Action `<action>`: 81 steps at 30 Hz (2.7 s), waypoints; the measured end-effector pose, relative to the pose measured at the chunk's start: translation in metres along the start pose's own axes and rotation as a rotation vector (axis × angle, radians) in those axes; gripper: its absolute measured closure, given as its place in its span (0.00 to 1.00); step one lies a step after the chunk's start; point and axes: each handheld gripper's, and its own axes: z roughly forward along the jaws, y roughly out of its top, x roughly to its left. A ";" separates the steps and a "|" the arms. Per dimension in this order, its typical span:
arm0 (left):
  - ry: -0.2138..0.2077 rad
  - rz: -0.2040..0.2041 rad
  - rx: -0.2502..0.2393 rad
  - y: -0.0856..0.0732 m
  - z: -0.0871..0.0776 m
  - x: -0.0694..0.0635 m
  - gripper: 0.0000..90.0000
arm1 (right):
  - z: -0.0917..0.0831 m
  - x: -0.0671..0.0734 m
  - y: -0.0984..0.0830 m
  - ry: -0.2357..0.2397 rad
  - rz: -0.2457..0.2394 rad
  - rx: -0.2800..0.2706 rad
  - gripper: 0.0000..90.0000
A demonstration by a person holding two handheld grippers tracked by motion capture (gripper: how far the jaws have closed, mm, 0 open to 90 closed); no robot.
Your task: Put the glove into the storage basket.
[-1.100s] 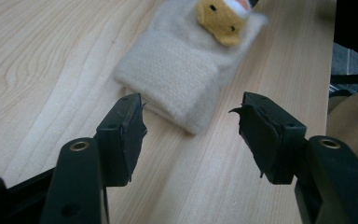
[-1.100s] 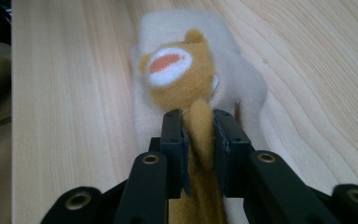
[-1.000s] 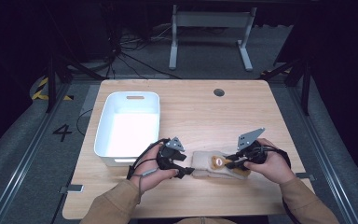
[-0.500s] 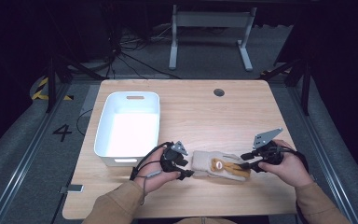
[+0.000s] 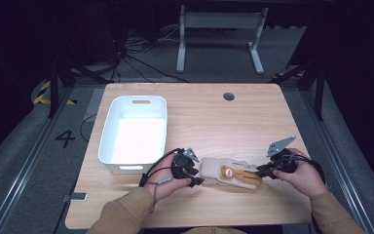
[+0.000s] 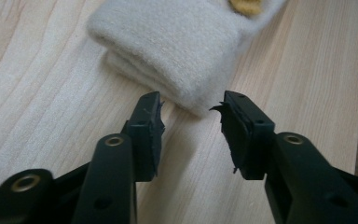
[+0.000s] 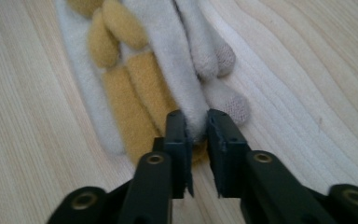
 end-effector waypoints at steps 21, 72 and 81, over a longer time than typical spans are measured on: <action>0.063 0.172 -0.026 0.009 -0.017 -0.023 1.00 | -0.014 -0.001 0.006 -0.112 0.018 -0.136 0.97; 0.043 0.102 -0.105 0.049 -0.027 -0.024 0.50 | -0.037 -0.014 -0.014 -0.163 0.126 -0.166 0.85; 0.026 0.144 -0.089 0.069 -0.010 -0.028 0.44 | -0.037 -0.015 -0.017 -0.144 0.139 -0.168 0.83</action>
